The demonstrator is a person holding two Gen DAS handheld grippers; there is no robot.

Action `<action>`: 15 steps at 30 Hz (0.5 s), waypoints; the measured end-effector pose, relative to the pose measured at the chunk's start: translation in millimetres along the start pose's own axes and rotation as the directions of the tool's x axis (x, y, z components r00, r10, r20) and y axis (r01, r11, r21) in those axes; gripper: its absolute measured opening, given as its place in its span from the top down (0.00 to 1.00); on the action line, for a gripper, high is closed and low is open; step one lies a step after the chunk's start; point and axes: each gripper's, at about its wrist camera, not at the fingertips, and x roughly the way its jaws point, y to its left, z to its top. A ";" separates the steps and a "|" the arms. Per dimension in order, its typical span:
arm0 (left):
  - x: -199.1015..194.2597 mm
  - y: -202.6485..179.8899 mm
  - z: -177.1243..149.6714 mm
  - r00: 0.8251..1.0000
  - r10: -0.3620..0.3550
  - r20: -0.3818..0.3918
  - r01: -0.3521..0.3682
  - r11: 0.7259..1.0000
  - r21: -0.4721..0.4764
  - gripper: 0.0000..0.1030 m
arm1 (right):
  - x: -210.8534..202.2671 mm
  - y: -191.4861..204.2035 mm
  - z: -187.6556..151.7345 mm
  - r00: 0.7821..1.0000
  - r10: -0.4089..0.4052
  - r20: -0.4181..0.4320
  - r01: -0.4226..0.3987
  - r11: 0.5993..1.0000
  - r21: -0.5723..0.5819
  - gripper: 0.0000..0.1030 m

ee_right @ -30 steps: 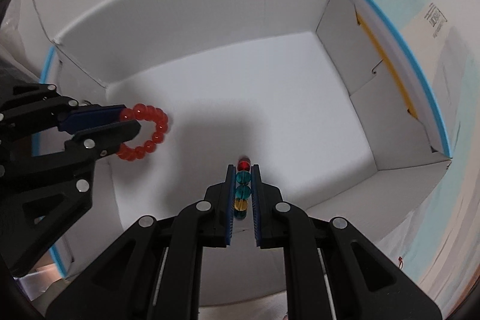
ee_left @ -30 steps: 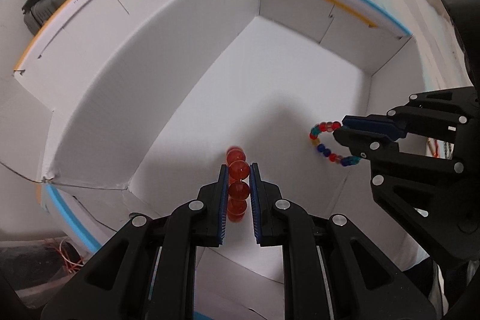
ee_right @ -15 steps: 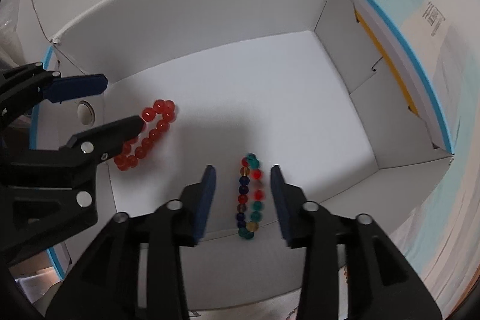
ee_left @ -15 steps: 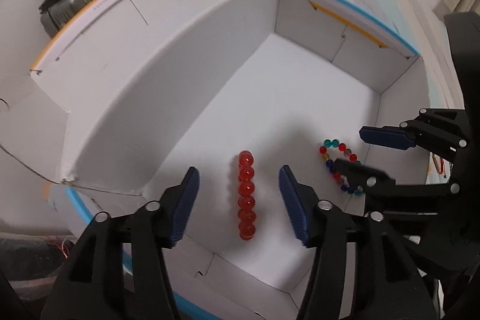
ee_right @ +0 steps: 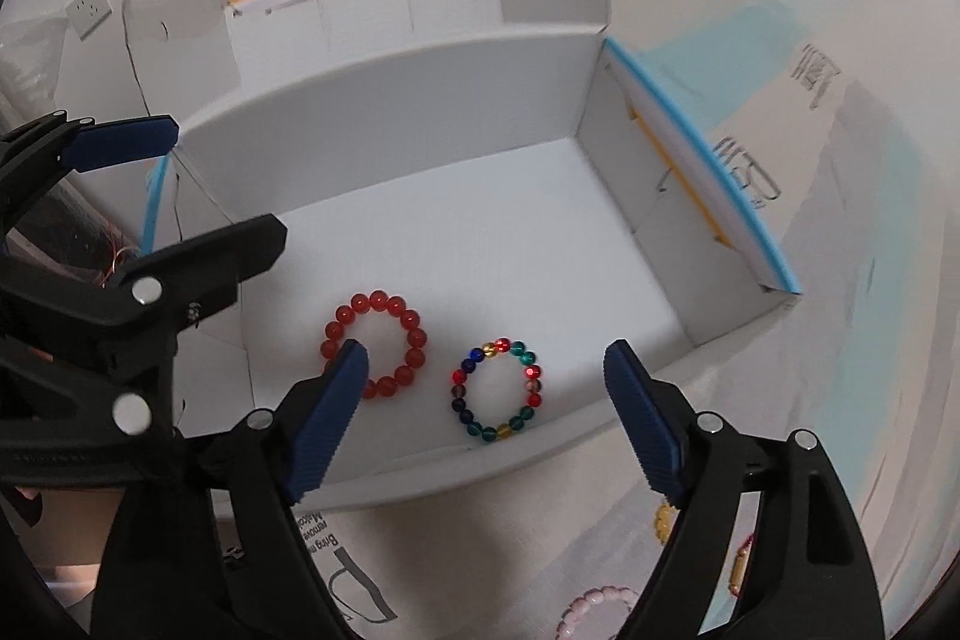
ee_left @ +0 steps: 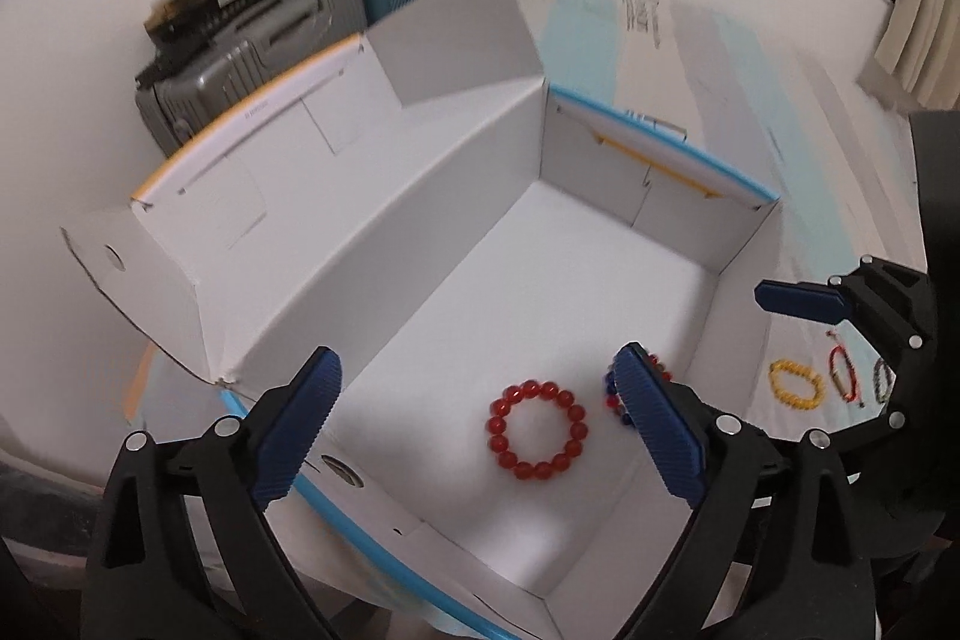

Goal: Organize jewelry
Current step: 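Open both tools to drop the bracelets into the box, then move both tools back over the remaining bracelets on the bed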

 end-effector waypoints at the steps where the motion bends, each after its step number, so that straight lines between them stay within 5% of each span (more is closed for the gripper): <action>1: -4.7 -1.6 1.7 1.000 0.007 0.013 -0.007 1.000 0.002 0.11 | -6.2 -3.3 -3.2 1.000 -0.012 0.016 0.012 1.000 0.007 0.24; 15: -44.9 -49.2 3.1 0.994 -0.016 0.111 0.014 1.000 0.016 0.06 | -74.8 -46.4 -42.2 0.971 -0.152 0.182 0.136 0.986 0.100 0.07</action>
